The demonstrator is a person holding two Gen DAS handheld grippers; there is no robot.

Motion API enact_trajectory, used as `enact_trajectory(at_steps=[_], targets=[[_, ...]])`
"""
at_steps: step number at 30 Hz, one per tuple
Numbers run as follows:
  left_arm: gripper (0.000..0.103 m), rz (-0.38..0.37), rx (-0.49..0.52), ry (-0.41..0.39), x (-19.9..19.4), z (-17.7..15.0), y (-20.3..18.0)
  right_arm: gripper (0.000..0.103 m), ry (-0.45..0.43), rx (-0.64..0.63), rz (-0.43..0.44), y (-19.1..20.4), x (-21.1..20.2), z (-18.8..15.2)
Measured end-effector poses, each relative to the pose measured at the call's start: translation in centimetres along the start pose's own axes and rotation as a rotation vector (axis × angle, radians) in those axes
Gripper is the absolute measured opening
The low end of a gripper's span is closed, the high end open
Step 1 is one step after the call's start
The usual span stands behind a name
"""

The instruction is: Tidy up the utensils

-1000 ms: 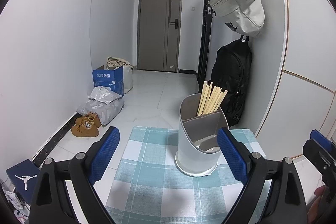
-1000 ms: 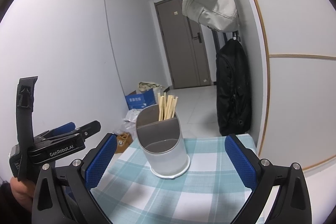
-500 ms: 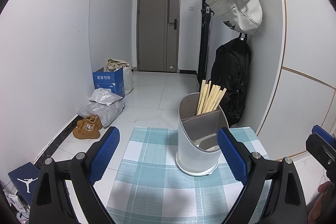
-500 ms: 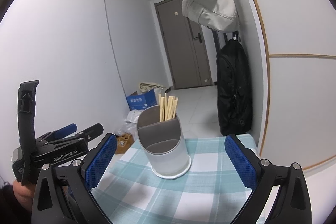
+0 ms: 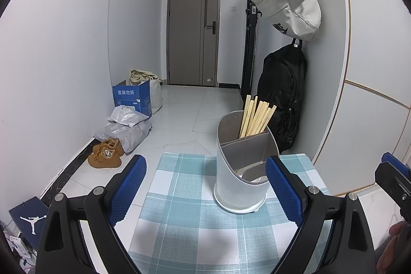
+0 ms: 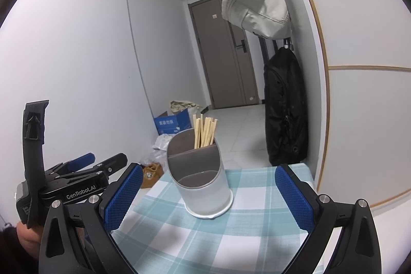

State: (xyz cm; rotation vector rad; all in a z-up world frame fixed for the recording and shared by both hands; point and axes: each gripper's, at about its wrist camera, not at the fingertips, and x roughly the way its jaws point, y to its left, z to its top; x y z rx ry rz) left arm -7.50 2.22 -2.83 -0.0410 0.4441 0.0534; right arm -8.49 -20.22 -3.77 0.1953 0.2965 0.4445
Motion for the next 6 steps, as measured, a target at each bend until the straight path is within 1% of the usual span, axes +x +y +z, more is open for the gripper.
enact_trajectory(at_steps=[2,6], targets=[[0.091,-0.004,-0.001,0.003,0.11,0.04,-0.02,0.103,0.002,0.004,0.003,-0.06,-0.01,0.02],[0.091,-0.038,-0.006,0.009,-0.01,-0.04,-0.2,0.103,0.004,0.005,0.003,-0.07,0.0,0.02]])
